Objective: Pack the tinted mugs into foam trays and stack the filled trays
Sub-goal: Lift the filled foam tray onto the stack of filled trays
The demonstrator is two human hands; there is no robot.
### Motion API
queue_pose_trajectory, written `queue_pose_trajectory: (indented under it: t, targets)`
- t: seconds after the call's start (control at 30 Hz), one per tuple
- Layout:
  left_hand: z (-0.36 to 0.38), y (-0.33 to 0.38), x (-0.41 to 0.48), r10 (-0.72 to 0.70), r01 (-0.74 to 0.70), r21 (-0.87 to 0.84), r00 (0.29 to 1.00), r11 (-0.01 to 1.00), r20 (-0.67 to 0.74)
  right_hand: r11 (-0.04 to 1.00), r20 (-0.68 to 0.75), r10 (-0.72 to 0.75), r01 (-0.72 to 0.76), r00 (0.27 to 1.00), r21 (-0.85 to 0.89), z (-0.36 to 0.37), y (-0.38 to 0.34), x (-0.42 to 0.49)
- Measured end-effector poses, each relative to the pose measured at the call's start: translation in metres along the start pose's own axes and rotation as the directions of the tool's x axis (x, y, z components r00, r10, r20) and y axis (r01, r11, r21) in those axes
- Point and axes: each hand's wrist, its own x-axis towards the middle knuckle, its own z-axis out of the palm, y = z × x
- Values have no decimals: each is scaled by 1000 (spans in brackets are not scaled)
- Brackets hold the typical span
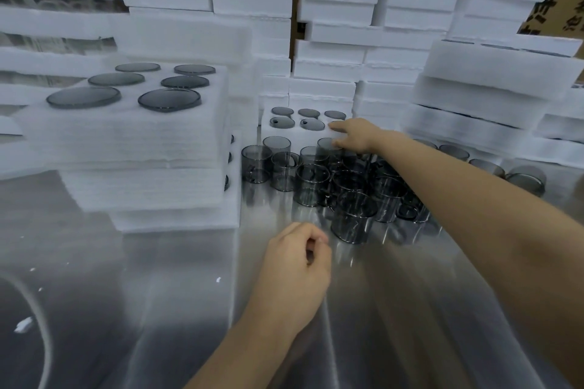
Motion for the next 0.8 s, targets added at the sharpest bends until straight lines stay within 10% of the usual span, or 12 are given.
queue_pose_trajectory:
  t: [0.1,0.23,0.37,0.57,0.8]
  targets:
    - [1,-1,0,8,-8,6,1000,1000,-5,972,-214,65,-110,975,-205,-21,-25,-2]
    - [0,0,0,11,-11,4,1000,1000,-2,996,-576,0,52,817,74,-58,-82,13]
    - [-2,2,-1,24,-24,13,1000,1000,-6,889,-576,-254,423,777,178,-95,-137,32]
    - [-3,1,1,58,-58,14,998,998,-16,937,-461,-233,325,856,131,-104,-177,63]
    - [0,-6,2,-9,9,-14,1000,1000,-9,858,-784,38,381,619,343,-101,-155,-2]
